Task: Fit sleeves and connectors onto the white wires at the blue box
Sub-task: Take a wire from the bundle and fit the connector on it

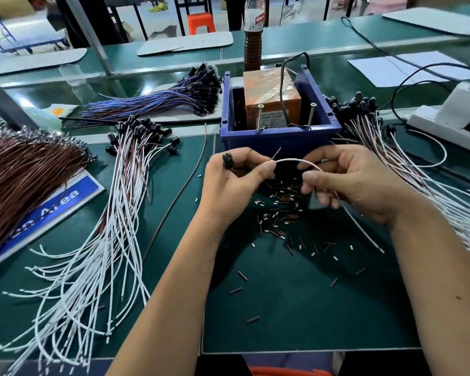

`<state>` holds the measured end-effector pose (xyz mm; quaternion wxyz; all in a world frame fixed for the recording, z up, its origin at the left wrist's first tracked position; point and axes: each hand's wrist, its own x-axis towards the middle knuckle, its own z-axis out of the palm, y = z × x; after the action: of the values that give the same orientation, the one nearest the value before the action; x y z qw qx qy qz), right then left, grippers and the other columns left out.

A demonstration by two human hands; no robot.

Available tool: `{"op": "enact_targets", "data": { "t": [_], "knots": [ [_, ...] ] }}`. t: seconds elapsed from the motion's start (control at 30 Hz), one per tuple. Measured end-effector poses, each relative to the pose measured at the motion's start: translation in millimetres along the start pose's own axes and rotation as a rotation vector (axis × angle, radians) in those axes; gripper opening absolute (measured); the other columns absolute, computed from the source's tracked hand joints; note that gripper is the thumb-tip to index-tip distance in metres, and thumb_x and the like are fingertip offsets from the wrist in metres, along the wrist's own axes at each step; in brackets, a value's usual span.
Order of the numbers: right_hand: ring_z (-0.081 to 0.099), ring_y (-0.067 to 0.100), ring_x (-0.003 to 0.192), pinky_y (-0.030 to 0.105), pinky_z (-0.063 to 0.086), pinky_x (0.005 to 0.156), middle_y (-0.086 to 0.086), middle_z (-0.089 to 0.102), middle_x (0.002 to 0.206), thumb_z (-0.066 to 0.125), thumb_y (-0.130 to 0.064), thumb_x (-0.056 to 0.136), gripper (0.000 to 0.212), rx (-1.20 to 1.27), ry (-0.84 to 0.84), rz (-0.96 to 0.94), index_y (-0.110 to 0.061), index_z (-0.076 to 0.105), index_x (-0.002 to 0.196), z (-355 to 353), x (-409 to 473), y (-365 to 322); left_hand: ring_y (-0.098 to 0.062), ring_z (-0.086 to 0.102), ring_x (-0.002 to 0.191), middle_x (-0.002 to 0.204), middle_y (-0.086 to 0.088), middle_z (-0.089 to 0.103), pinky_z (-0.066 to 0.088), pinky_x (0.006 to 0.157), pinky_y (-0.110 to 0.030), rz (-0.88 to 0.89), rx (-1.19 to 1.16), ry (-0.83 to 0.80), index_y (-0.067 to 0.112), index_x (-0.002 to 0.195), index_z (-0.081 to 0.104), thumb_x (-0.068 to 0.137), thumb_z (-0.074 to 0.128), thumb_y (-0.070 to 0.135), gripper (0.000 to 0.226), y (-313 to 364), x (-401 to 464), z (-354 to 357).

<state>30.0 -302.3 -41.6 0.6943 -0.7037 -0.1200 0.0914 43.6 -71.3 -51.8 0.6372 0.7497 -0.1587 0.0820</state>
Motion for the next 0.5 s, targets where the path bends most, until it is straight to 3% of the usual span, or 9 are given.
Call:
{"op": "enact_targets", "data": {
  "t": [0.13, 0.27, 0.37, 0.5],
  "knots": [
    [0.054, 0.011, 0.046, 0.014, 0.041, 0.039, 0.016, 0.071, 0.077, 0.063, -0.009, 0.094, 0.018, 0.236, -0.031, -0.114, -0.012, 0.073, 0.109, -5, -5, -5, -0.013, 0.071, 0.075, 0.078, -0.004, 0.077, 0.055, 0.074, -0.025, -0.039, -0.104, 0.019, 0.015, 0.085, 0.077, 0.092, 0.075, 0.011, 0.008, 0, 1, -2],
    [0.062, 0.013, 0.058, 0.014, 0.047, 0.043, 0.016, 0.078, 0.095, 0.041, -0.023, 0.104, 0.041, 0.628, -0.213, -0.173, -0.006, 0.078, 0.112, -6, -9, -12, -0.003, 0.059, 0.056, 0.082, -0.008, 0.077, 0.041, 0.052, -0.012, -0.140, -0.257, 0.013, 0.017, 0.085, 0.077, 0.091, 0.075, 0.019, 0.007, 5, 0, -1],
    [0.064, 0.017, 0.065, 0.017, 0.052, 0.049, 0.024, 0.077, 0.107, 0.059, -0.009, 0.093, 0.032, 0.869, -0.271, -0.247, 0.006, 0.072, 0.119, -4, -7, -13, -0.001, 0.042, 0.045, 0.089, -0.014, 0.077, 0.028, 0.043, -0.016, -0.176, -0.376, 0.018, 0.013, 0.086, 0.075, 0.091, 0.073, 0.019, 0.008, 7, 0, -1],
    [0.059, 0.005, 0.059, 0.009, 0.044, 0.047, 0.005, 0.080, 0.095, 0.083, -0.030, 0.082, 0.025, 0.574, -0.055, -0.341, -0.015, 0.081, 0.103, 0, -6, -12, -0.003, 0.030, 0.046, 0.114, -0.015, 0.075, 0.027, 0.044, -0.017, -0.171, -0.467, -0.021, 0.019, 0.080, 0.075, 0.092, 0.070, 0.018, 0.012, 9, 0, -3]
  ]
}}
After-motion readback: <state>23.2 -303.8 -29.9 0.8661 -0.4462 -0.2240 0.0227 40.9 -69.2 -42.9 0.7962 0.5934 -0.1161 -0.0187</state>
